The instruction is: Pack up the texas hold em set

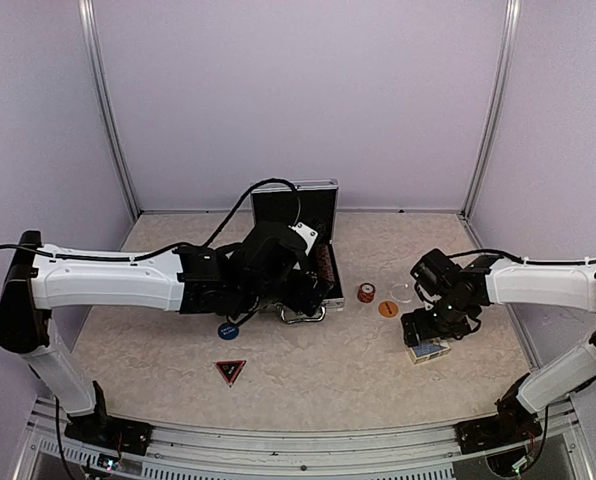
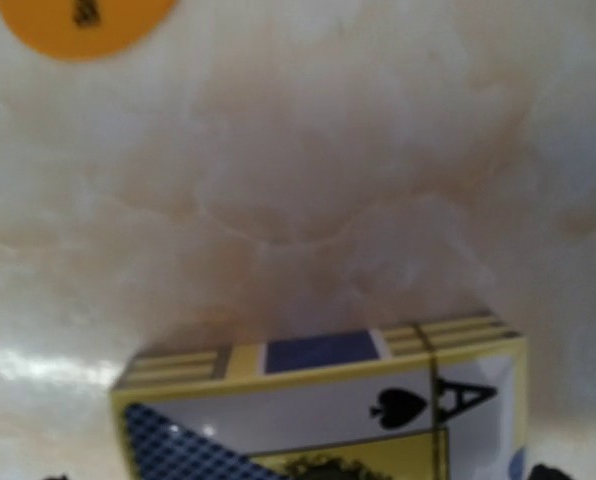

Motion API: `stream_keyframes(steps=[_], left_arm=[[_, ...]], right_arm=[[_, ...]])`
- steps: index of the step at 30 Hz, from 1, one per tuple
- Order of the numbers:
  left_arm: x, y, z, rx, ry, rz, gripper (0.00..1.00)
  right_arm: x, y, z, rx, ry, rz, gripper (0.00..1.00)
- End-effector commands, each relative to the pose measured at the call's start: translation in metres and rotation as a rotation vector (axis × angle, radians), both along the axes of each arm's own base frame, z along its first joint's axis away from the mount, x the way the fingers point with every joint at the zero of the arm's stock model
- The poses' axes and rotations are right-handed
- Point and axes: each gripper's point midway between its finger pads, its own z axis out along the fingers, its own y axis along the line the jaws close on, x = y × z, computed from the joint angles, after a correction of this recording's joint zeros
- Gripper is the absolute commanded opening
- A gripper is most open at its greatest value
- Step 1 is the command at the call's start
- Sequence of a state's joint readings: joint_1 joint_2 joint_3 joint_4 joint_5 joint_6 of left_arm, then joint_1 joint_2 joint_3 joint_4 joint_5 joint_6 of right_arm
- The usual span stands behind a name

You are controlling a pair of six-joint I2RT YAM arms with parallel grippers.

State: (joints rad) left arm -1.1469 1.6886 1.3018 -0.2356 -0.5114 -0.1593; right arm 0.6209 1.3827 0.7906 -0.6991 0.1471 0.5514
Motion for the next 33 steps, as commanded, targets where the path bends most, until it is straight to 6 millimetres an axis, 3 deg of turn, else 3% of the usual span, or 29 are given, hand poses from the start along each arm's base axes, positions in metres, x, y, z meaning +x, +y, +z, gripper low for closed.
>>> stream_keyframes(steps=[1, 15, 22, 33], left_arm=[[-0.002, 0.01, 0.006, -0.021, -0.007, 0.025, 0.99], [-0.008, 0.021, 0.009, -0.024, -0.014, 0.019, 0.99], [-0.009, 0.027, 0.012, -0.024, -0.022, 0.021, 0.99], [-0.011, 0.022, 0.013, -0.044, -0.016, 0.007, 0.99]], right_arm=[[-0.006, -0.003, -0.008, -0.061, 0.034, 0.002, 1.0], [-0.012, -0.008, -0.024, -0.135, 0.087, 0.003, 1.0], [-0.01, -0.011, -0.02, -0.148, 0.071, -0.008, 1.0], [-0.012, -0.008, -0.031, -0.166, 0.113, 0.019, 1.0]])
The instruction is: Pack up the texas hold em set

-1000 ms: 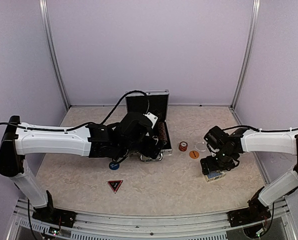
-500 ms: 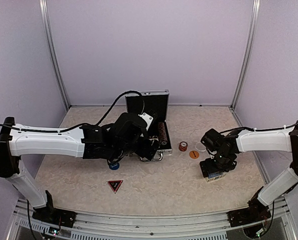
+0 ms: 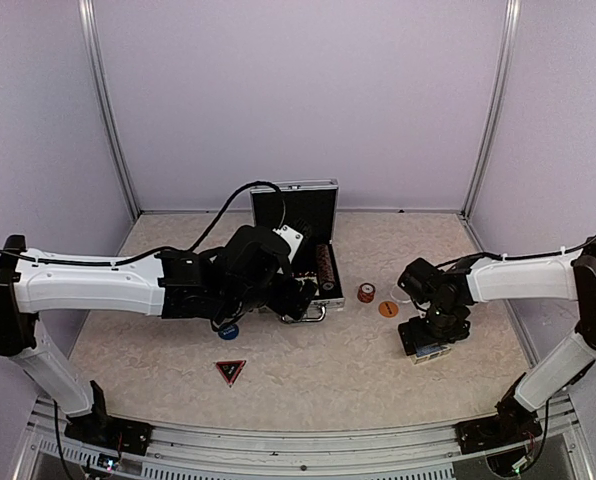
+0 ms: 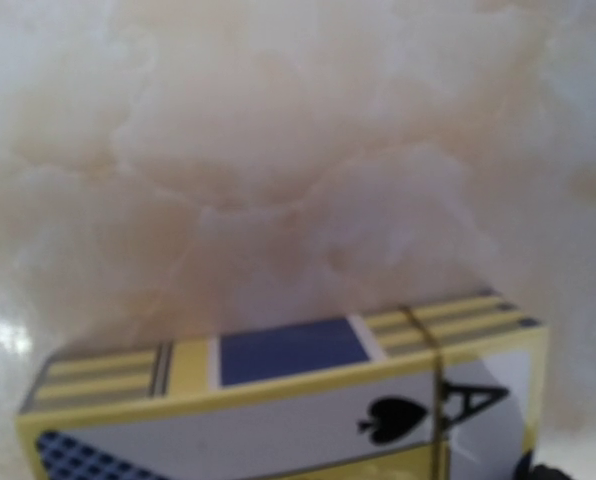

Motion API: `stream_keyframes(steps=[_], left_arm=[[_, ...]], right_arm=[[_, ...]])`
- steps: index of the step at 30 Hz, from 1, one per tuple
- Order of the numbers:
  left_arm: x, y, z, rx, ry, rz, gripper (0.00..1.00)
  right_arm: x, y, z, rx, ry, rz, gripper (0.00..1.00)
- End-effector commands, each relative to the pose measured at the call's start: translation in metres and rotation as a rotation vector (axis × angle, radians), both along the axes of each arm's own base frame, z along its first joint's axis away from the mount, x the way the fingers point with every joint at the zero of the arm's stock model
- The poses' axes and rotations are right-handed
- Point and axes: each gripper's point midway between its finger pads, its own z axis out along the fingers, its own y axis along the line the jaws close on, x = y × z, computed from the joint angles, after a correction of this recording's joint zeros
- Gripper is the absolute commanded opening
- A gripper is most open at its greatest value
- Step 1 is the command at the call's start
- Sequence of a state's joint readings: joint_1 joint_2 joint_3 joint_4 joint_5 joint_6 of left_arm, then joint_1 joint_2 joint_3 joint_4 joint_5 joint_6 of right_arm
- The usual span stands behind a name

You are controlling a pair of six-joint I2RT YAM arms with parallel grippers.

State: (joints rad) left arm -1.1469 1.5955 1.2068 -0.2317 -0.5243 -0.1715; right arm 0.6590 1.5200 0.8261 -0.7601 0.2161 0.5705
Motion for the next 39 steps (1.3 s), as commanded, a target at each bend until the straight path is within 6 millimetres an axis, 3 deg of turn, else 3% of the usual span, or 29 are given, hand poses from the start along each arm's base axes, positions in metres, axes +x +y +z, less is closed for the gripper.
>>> stream_keyframes(steps=[1, 9, 12, 16, 22, 30, 39], left_arm=[[-0.003, -0.003, 0.011, -0.044, -0.011, -0.017, 0.99], [-0.008, -0.013, 0.014, -0.07, -0.003, -0.057, 0.99], [-0.016, -0.026, 0.019, -0.097, -0.007, -0.114, 0.99], [-0.026, -0.054, 0.019, -0.102, -0.003, -0.21, 0.99], [-0.048, -0.119, 0.006, -0.022, -0.036, -0.43, 0.99], [-0.052, -0.201, -0.054, 0.08, -0.054, -0.636, 0.99], [-0.041, -0.254, -0.112, 0.062, -0.03, -0.732, 0.99]], right_arm=[[-0.003, 0.003, -0.005, -0.007, 0.023, 0.018, 1.0], [0.0, 0.015, 0.012, 0.081, -0.013, 0.04, 1.0], [0.006, 0.024, 0.04, 0.153, -0.085, 0.047, 1.0], [0.016, 0.034, 0.093, 0.269, -0.216, 0.054, 1.0], [0.024, 0.016, 0.152, 0.288, -0.389, -0.032, 1.0], [0.025, -0.008, 0.182, 0.29, -0.525, -0.126, 1.0], [0.014, -0.024, 0.216, 0.367, -0.644, -0.157, 1.0]])
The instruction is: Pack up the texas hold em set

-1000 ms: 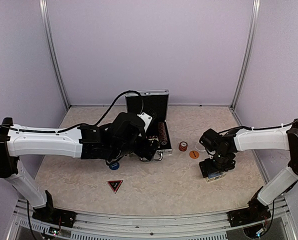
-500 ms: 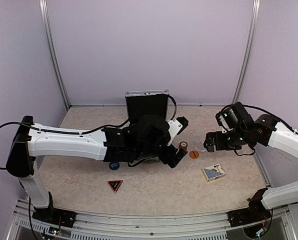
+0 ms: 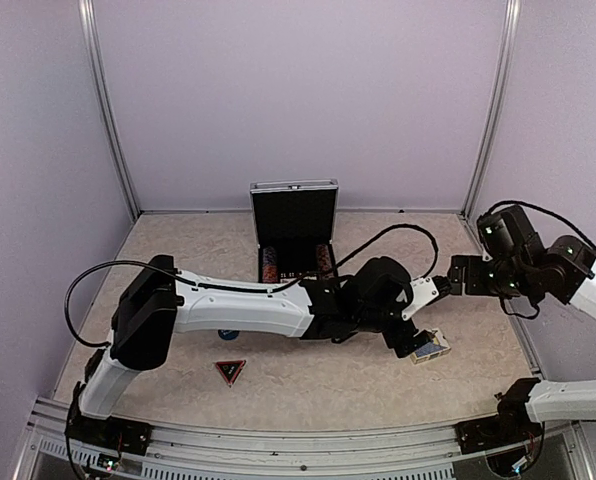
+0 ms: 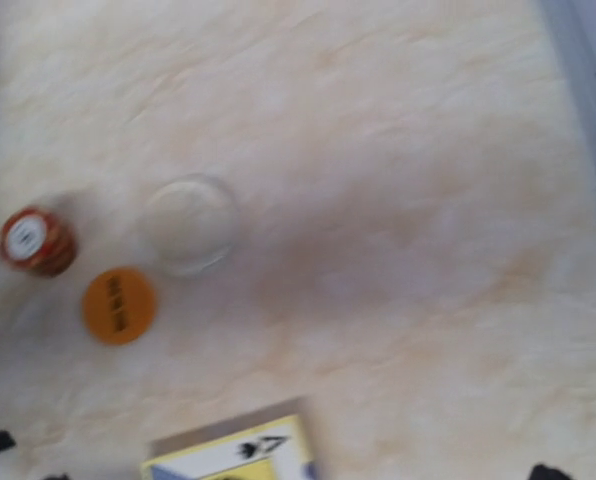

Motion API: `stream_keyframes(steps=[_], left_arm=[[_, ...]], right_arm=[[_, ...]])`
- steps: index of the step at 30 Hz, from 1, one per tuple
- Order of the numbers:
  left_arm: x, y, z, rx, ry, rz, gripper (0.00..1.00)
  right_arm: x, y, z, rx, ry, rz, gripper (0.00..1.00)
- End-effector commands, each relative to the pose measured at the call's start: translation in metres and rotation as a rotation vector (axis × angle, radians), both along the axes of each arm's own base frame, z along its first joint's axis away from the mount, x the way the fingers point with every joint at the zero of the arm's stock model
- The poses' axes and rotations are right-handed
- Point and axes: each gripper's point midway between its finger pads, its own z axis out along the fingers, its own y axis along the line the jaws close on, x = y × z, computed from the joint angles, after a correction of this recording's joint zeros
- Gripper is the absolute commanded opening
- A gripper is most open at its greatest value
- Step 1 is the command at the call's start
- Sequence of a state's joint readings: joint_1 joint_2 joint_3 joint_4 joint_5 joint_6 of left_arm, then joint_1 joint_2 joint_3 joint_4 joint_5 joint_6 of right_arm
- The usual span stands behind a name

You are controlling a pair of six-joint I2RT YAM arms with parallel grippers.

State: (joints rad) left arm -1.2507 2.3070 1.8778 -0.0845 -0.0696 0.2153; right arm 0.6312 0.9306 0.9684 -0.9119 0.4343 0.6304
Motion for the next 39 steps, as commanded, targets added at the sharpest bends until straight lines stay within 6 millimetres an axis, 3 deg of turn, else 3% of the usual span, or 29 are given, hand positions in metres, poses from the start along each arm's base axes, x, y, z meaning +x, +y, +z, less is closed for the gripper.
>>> stream_keyframes(steps=[1, 8, 14, 18, 25, 29, 39], left_arm=[[0.006, -0.018, -0.053, 0.032, 0.049, -0.064, 0.99], [0.013, -0.02, -0.092, 0.036, 0.115, -0.089, 0.99], [0.014, -0.005, -0.118, 0.089, 0.159, -0.052, 0.99], [0.013, 0.004, -0.118, 0.069, 0.156, -0.037, 0.99], [0.009, 0.01, -0.078, -0.048, 0.153, -0.044, 0.99], [0.013, 0.002, -0.093, -0.009, 0.151, -0.043, 0.99], [0.005, -0.002, -0.096, -0.032, 0.22, -0.095, 0.99]], right_arm=[[-0.004, 0.017, 0.026, 0.146, -0.08, 0.048, 1.0], [-0.009, 0.02, 0.016, 0.183, -0.05, 0.051, 1.0], [-0.012, 0.002, 0.017, 0.205, -0.088, -0.064, 1.0], [-0.012, -0.004, 0.011, 0.2, -0.09, -0.098, 1.0], [-0.01, 0.006, -0.008, 0.199, -0.043, -0.072, 1.0], [-0.009, 0.01, -0.006, 0.214, -0.052, -0.052, 1.0], [-0.012, 0.007, -0.004, 0.217, -0.066, -0.053, 1.0]])
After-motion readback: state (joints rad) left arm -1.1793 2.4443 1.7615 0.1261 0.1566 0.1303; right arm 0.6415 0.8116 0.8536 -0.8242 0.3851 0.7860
